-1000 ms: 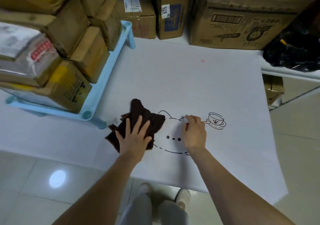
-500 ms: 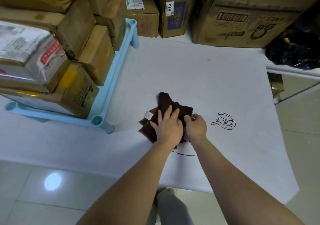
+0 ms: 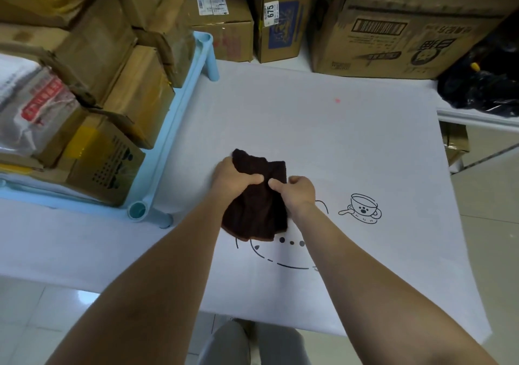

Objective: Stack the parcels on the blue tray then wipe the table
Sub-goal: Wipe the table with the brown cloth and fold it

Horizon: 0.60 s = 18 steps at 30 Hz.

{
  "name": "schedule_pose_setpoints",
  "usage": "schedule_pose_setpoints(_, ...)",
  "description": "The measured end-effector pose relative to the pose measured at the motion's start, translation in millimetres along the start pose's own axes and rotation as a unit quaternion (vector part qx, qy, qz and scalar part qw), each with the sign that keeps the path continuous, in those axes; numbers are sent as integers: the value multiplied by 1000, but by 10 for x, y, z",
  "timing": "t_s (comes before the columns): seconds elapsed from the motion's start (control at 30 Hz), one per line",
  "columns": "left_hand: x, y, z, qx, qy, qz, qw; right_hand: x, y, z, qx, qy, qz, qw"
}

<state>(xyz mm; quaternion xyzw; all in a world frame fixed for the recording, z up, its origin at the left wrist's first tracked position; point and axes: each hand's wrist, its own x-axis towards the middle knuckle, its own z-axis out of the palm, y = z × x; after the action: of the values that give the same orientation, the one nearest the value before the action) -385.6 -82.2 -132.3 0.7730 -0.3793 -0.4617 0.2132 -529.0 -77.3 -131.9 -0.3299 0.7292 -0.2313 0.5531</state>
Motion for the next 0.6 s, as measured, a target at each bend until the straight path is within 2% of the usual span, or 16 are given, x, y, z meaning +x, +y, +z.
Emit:
schedule_pose_setpoints(0.1,-17,85,-115,-57,-114,-31,991,54,-94,4,18,-26,12,999)
schedule_pose_setpoints(0.2,-3,74,-192,-74,-145,-14,987,137,-136,-71,58,-20,-5,998)
schedule_pose_setpoints(0.4,53,252,-260,-144,-28,47,988,134,-448,-261,133,5,-93,987)
schedule_pose_setpoints(0.5,33,512,-363,-204,-13,77,976,35,-714,-376,176,-7,-139,974)
schedule_pose_setpoints(0.6,-54,721,-442,-186,-3,134,973,-37,-908,-516,205,1,-159,966)
